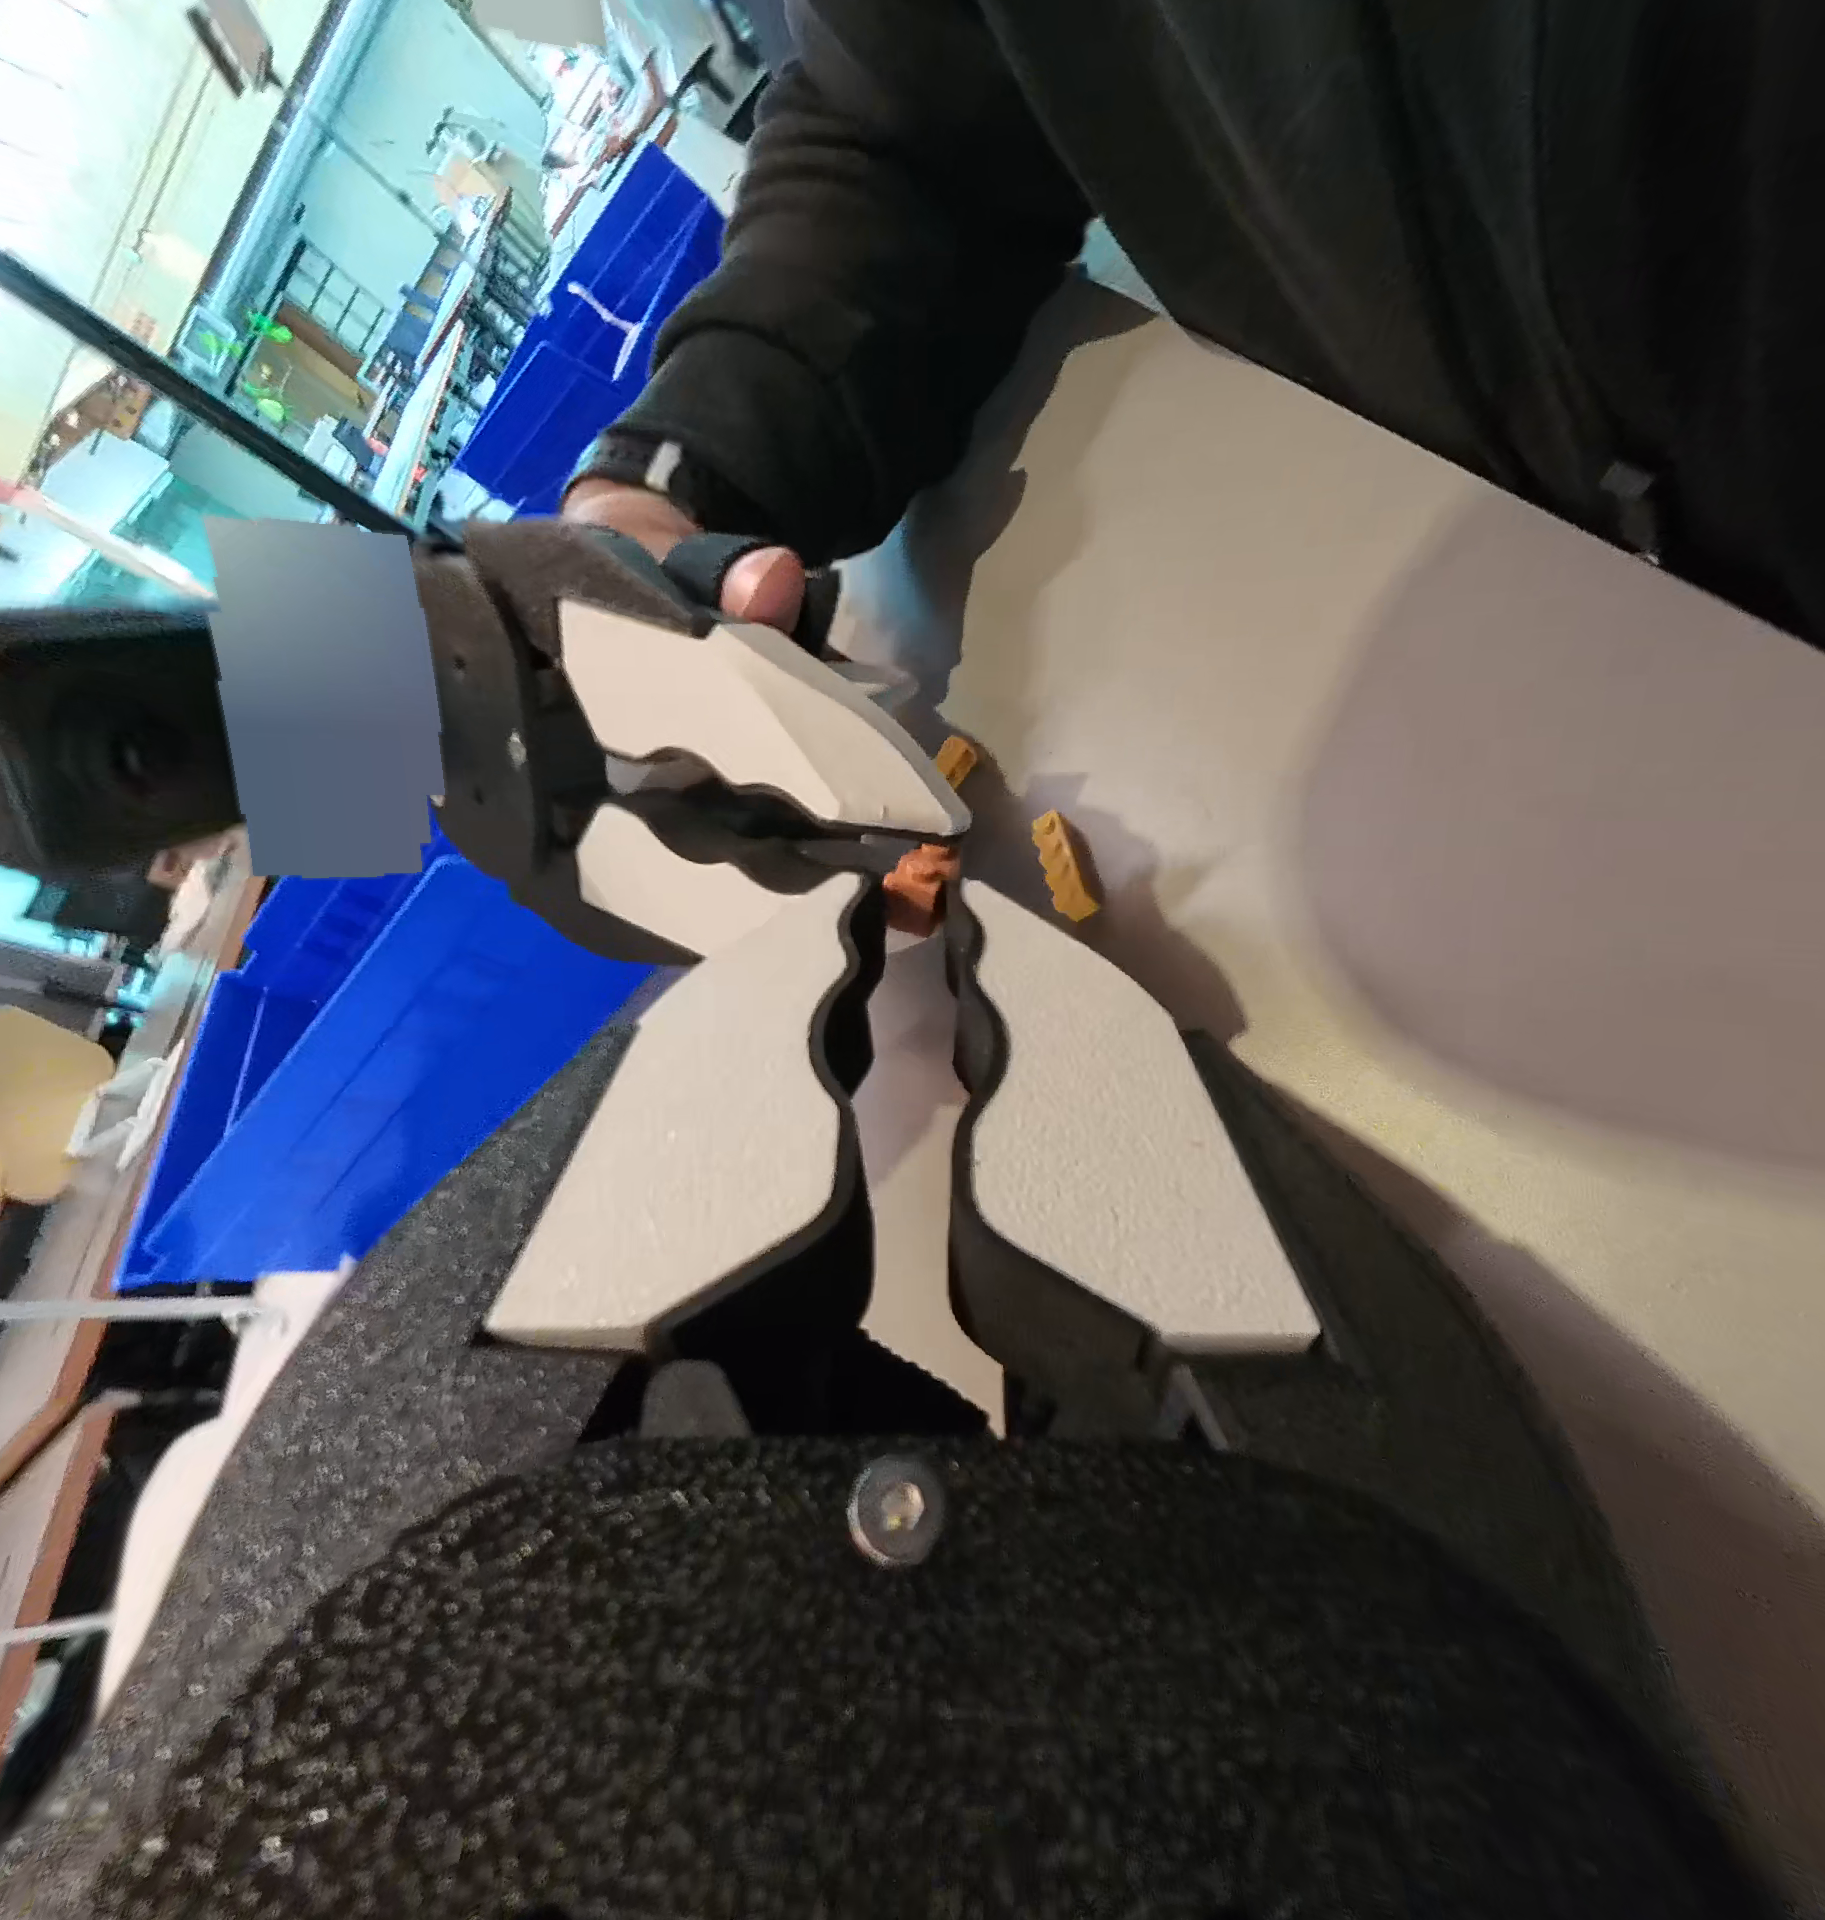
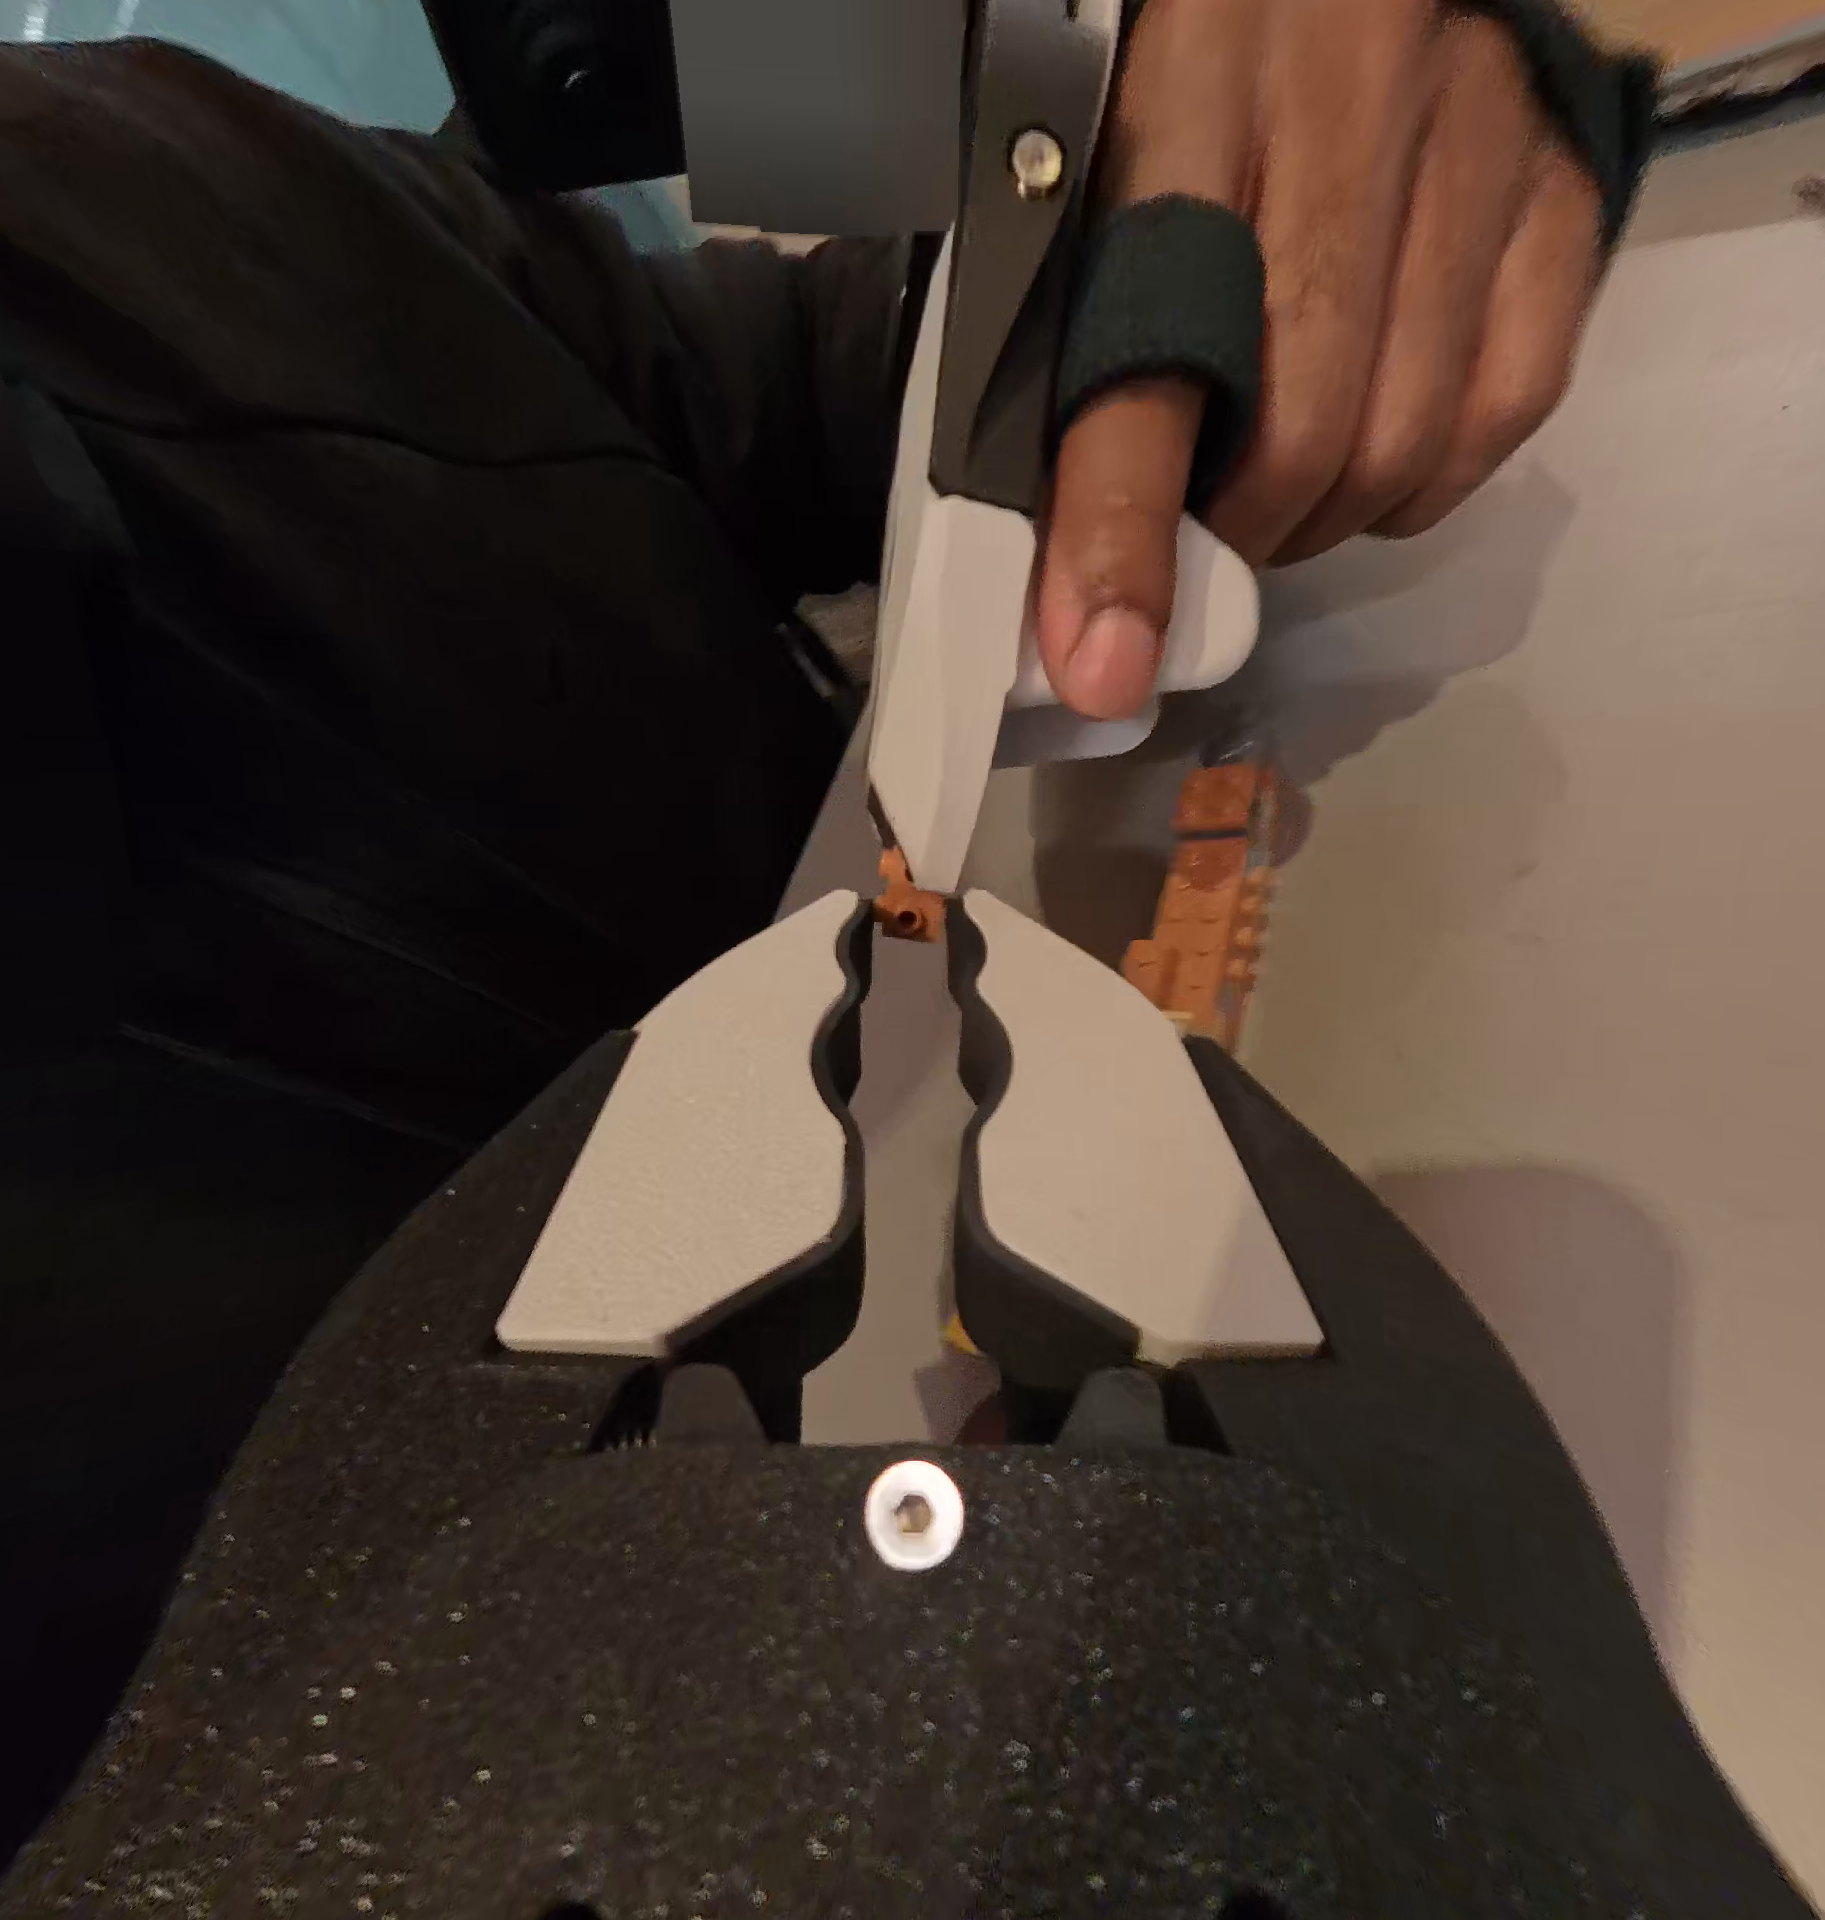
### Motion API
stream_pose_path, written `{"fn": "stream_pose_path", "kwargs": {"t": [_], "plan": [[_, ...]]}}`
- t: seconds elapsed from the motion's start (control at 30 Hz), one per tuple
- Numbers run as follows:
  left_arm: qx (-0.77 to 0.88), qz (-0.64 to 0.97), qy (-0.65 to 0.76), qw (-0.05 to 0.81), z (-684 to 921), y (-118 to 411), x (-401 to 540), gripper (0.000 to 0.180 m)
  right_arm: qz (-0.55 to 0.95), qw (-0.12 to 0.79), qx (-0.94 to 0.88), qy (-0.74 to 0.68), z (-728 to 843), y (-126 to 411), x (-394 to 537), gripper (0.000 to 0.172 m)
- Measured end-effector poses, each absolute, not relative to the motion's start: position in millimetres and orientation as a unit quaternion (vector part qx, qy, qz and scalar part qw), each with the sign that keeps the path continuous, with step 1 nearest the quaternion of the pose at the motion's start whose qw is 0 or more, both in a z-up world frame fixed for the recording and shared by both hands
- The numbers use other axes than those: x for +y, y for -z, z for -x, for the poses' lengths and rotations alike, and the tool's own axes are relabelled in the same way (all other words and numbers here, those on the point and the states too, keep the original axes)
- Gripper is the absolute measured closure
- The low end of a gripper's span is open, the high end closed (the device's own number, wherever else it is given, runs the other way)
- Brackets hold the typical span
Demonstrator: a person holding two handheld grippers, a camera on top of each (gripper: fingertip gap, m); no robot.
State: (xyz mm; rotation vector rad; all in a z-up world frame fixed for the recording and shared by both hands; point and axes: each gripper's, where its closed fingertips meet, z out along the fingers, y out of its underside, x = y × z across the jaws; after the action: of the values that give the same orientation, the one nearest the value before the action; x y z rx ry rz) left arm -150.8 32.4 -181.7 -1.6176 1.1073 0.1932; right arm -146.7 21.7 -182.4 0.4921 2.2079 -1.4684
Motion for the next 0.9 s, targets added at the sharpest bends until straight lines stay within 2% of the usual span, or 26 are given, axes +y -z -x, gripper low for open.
{"fn": "stream_pose_path", "kwargs": {"t": [0.17, 0.37, 0.53, 0.9], "plan": [[0.363, 0.737, -0.042, 0.569, 176.9, 183.9, 31.7, 0.17, -0.196, 0.087, 0.803, 0.556, 172.0, 181.7, 32.7, 0.148], [0.308, 0.745, -0.002, 0.591, 183.4, 178.6, 33.0, 0.17, -0.172, -0.016, 0.819, 0.547, 179.0, 185.6, 26.0, 0.148], [0.291, 0.75, 0.006, 0.595, 184.5, 180.8, 33.8, 0.17, -0.187, -0.024, 0.802, 0.566, 184.0, 180.4, 24.9, 0.159], [0.301, 0.758, 0.009, 0.579, 182.2, 188.1, 33.1, 0.166, -0.181, 0.003, 0.818, 0.546, 178.4, 188.5, 25.4, 0.16]]}}
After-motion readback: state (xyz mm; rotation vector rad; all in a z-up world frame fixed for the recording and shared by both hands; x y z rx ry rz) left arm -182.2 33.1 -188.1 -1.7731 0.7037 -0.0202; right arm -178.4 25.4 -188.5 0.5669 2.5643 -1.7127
